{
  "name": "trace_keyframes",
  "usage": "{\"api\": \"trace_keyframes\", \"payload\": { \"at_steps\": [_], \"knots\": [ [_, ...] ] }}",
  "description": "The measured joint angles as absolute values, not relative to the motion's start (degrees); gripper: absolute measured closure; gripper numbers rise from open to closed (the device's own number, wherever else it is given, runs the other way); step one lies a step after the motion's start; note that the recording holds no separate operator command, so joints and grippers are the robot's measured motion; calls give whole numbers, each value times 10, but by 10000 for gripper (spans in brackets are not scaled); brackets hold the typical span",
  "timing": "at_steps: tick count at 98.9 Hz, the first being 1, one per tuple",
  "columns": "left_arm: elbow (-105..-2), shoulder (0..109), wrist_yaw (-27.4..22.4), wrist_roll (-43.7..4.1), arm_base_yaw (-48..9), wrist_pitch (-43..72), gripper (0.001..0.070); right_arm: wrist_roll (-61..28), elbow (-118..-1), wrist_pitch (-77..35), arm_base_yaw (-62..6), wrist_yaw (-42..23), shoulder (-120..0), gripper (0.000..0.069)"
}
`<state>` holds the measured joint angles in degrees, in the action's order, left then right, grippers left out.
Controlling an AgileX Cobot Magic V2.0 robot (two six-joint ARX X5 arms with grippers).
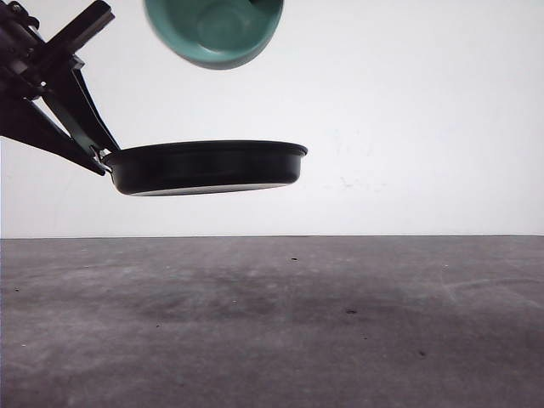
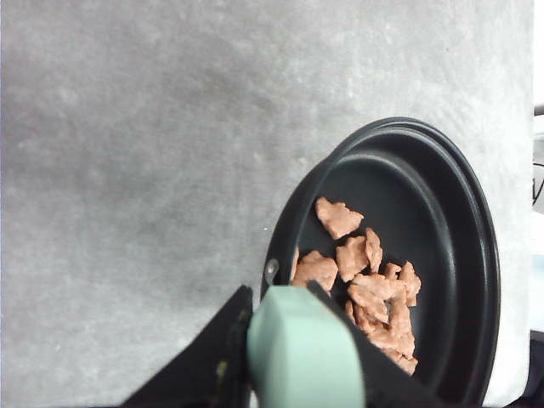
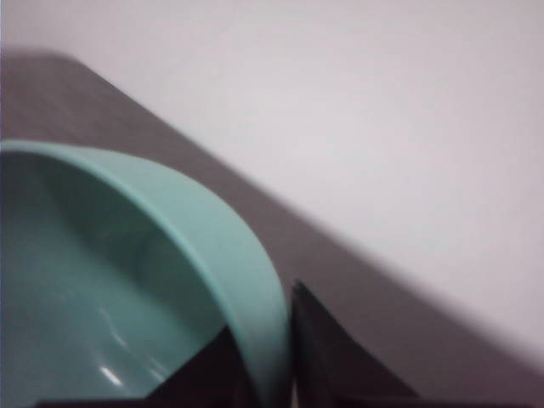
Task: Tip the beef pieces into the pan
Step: 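Carry the empty bowl back and set it down with the right gripper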
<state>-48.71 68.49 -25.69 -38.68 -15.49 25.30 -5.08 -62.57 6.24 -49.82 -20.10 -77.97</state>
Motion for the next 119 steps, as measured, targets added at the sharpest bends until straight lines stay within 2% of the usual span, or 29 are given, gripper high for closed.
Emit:
{"api": "trace_keyframes", "payload": {
  "at_steps": [21, 36, 48, 59, 66, 81, 105, 119],
  "knots": [
    [-487, 685, -247, -374, -148, 253, 650, 246, -626, 62, -357, 52, -735, 667],
    [-487, 685, -228, -363, -144, 250, 650, 377, -627, -2, -233, 182, -709, 667],
    [-487, 685, -220, -356, -144, 241, 650, 387, -627, -124, -154, 178, -703, 667],
    [-487, 685, -220, -355, -144, 228, 650, 348, -626, -258, -97, 135, -704, 667],
    [-487, 685, -219, -355, -144, 216, 650, 319, -610, -305, -62, 128, -703, 667],
    [-487, 685, -213, -355, -144, 206, 650, 278, -530, -323, 7, 166, -703, 667],
    [-487, 685, -206, -355, -144, 192, 650, 256, -370, -306, 62, 180, -724, 667],
    [-487, 685, -204, -355, -144, 192, 650, 253, -350, -298, 84, 192, -726, 667]
  ]
}}
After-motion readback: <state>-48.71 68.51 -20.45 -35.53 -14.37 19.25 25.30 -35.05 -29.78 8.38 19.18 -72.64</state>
